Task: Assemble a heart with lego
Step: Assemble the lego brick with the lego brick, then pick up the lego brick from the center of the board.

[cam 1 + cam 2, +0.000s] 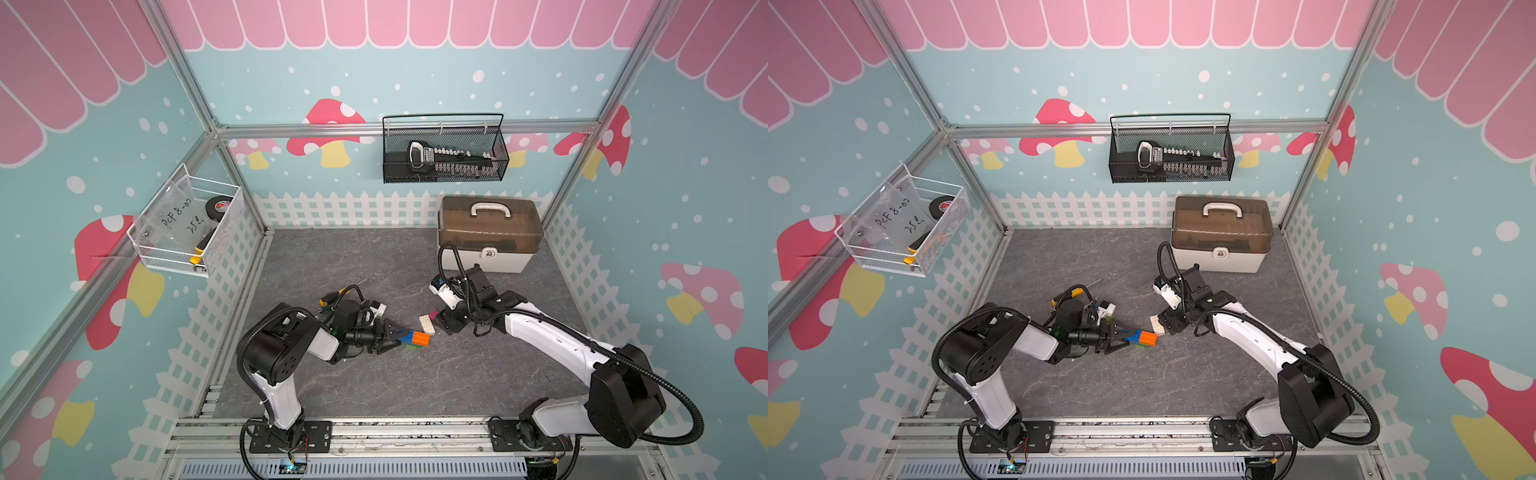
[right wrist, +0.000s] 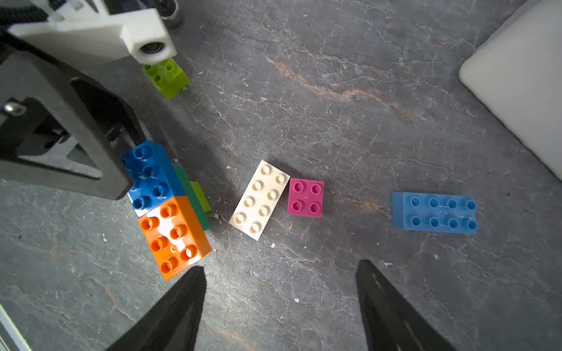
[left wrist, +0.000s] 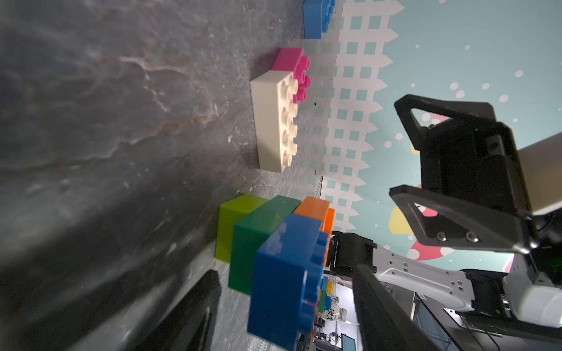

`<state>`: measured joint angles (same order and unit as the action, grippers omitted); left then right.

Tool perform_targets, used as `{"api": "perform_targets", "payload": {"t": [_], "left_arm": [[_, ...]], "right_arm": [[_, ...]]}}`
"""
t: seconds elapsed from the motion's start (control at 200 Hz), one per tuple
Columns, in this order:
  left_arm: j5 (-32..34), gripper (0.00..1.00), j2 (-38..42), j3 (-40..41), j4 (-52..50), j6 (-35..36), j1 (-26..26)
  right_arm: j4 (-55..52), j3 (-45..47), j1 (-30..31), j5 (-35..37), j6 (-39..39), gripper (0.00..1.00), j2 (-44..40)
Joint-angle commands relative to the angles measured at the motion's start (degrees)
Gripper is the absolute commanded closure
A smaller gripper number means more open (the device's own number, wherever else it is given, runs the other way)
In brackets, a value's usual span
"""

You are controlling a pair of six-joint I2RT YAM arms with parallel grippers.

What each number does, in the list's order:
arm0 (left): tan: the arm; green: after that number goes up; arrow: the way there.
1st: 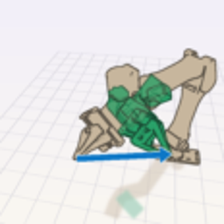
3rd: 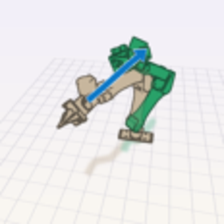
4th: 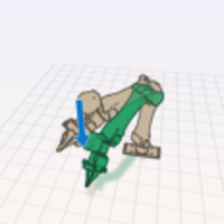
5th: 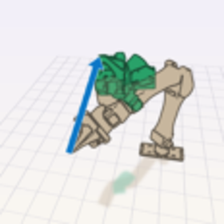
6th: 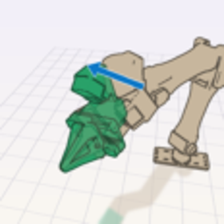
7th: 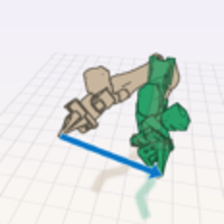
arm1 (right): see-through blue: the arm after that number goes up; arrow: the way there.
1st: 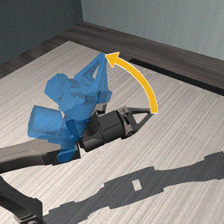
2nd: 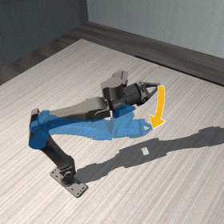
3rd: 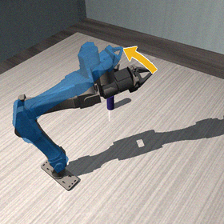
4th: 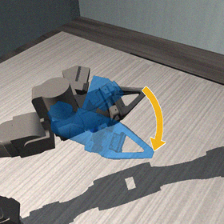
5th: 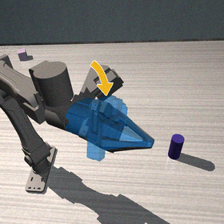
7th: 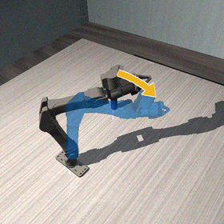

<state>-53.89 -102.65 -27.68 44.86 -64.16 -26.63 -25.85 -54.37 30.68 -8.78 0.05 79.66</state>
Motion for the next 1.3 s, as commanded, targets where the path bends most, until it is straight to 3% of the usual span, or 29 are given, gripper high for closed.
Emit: {"api": "perform_targets", "payload": {"t": [0.0, 0.08, 0.18, 0.275, 0.385, 0.585, 0.68, 0.755, 0.846, 0.921, 1.091, 1.291], "left_arm": [[2.3, 0.26, 6.0, -2.0, -10.0, 5.5, 0.7], [5.1, 0.23, 12.3, -6.1, -29.2, 16.1, 1.4], [13.2, 0.19, 19.0, -14.0, -54.1, 31.3, 2.2], [19.4, 0.17, 19.8, -22.9, -69.4, 43.4, 2.7], [23.6, 0.16, 16.0, -32.4, -80.5, 48.6, 2.6], [26.9, 0.16, 10.0, -41.2, -84.0, 49.3, -1.9], [25.6, 0.16, 7.6, -42.4, -83.1, 47.1, -0.3], [23.4, 0.17, 6.7, -42.5, -82.2, 46.5, 0.2], [20.5, 0.17, 6.2, -41.8, -80.5, 45.1, 0.3], [19.1, 0.18, 6.3, -40.8, -79.1, 44.0, 0.8], [18.8, 0.18, 7.9, -38.6, -79.0, 43.5, 2.4], [18.0, 0.18, 11.3, -34.1, -77.7, 42.5, 5.6]], "right_arm": [[1.7, 0.2, -1.0, 1.9, -7.2, 0.23, -0.2], [0.4, 0.3, -2.3, 4.3, -10.8, 0.21, -0.4], [-1.5, 0.7, -4.3, 9.2, -16.4, 0.19, -0.3], [-2.1, 1.2, -5.4, 11.5, -22.2, 0.17, 0.5], [-2.2, 0.4, -5.4, 10.6, -24.8, 0.15, 2.6], [-2.9, 0.2, -5.1, 6.6, -26.8, 0.19, 4.6], [-1.4, 0.6, -0.1, 5.0, -27.4, 0.23, 5.5], [0.5, 1.1, 4.0, 6.7, -28.5, 0.29, 6.8], [4.4, 1.6, 5.3, 4.7, -31.5, 0.34, 9.3], [6.0, 1.4, 6.8, 7.3, -31.3, 0.37, 10.8], [8.5, -0.1, 7.4, 5.7, -29.8, 0.43, 15.9], [8.5, -0.8, 7.7, 8.8, -27.8, 0.51, 19.5]]}}
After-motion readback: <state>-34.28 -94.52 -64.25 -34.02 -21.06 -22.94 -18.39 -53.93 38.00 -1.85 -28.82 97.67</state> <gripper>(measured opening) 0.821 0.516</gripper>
